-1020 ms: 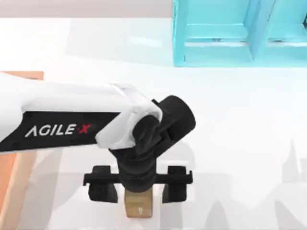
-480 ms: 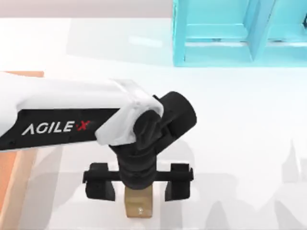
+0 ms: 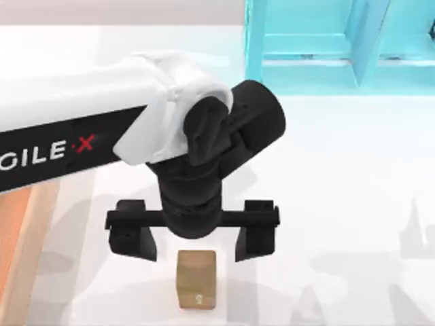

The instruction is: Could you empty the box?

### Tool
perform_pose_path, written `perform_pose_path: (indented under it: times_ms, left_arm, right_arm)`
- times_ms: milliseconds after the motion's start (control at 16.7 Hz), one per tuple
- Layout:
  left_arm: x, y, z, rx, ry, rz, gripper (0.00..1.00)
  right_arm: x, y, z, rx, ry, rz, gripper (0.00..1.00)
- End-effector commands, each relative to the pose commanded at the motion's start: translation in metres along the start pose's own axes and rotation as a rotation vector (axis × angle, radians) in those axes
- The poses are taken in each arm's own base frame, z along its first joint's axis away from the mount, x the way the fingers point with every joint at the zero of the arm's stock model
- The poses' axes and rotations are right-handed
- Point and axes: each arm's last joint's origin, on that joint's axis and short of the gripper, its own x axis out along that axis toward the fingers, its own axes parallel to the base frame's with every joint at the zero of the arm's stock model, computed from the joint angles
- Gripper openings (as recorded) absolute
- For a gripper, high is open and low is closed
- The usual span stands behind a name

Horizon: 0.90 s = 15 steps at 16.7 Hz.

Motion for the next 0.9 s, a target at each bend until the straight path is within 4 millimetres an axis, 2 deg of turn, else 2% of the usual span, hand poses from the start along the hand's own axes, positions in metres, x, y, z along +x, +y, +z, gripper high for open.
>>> perform_pose_path:
  times_ms: [360, 540, 720, 900]
  left_arm:
    - [-0.001, 0.0, 0.001, -0.002, 0.003, 0.003, 1.0]
    - [-0.002, 0.009, 0.018, 0.0, 0.013, 0.012, 1.0]
    - [-0.006, 0.038, 0.053, 0.002, 0.02, 0.016, 1.0]
    - [-0.013, 0.089, 0.096, 0.006, 0.029, 0.016, 1.0]
  right_arm:
    - [0.0, 0.0, 0.0, 0.0, 0.0, 0.0, 1.0]
    - [0.0, 0.0, 0.0, 0.0, 0.0, 0.0, 1.0]
    - [0.0, 0.0, 0.0, 0.0, 0.0, 0.0, 1.0]
    - [0.0, 0.0, 0.0, 0.0, 0.0, 0.0, 1.0]
